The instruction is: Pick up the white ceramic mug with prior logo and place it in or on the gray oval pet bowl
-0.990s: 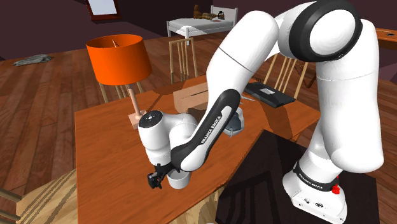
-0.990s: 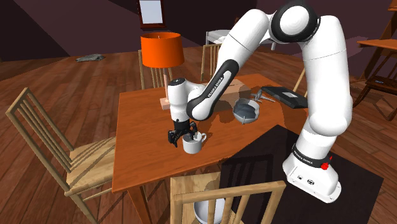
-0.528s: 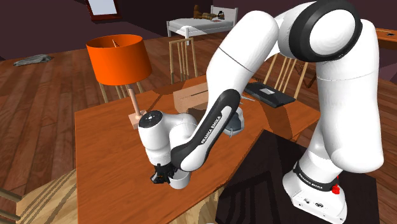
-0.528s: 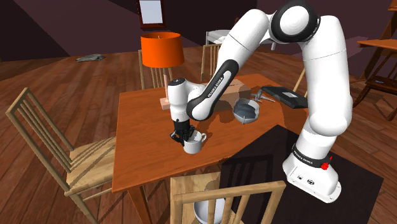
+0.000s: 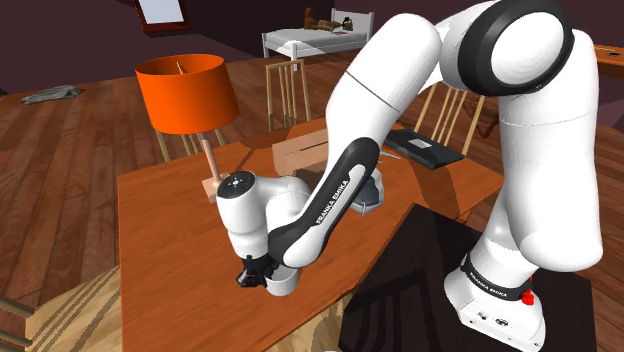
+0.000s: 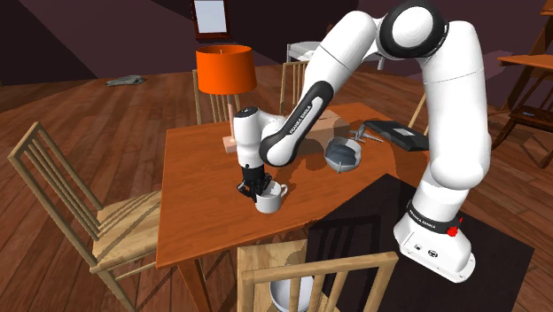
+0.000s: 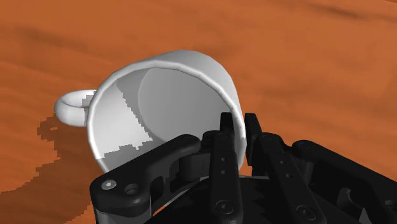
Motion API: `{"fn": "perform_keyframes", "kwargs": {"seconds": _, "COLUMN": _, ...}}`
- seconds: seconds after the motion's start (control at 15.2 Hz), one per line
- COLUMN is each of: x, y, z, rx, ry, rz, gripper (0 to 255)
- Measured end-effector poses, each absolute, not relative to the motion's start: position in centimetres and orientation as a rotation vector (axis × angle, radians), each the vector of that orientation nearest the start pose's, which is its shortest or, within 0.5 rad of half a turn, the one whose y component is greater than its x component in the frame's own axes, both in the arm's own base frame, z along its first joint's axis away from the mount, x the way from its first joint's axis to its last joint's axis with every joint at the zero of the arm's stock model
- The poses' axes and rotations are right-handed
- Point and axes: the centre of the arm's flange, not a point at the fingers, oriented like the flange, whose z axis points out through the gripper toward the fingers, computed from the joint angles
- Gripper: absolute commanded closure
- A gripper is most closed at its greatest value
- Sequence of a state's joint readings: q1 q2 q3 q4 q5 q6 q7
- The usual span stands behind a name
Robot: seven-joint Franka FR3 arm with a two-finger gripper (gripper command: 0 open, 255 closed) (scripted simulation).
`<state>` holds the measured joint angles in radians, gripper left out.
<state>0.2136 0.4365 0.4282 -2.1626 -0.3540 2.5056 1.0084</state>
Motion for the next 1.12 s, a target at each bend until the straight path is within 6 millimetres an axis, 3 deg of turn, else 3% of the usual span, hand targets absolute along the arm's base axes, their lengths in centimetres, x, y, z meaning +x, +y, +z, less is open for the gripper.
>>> {"fn": "perform_keyframes", "kwargs": {"seconds": 1.12, "x": 44.6, "y": 34.0, "z": 29.4, "rx": -3.178, "ry": 0.172, "rz": 0.004, "gripper": 255}}
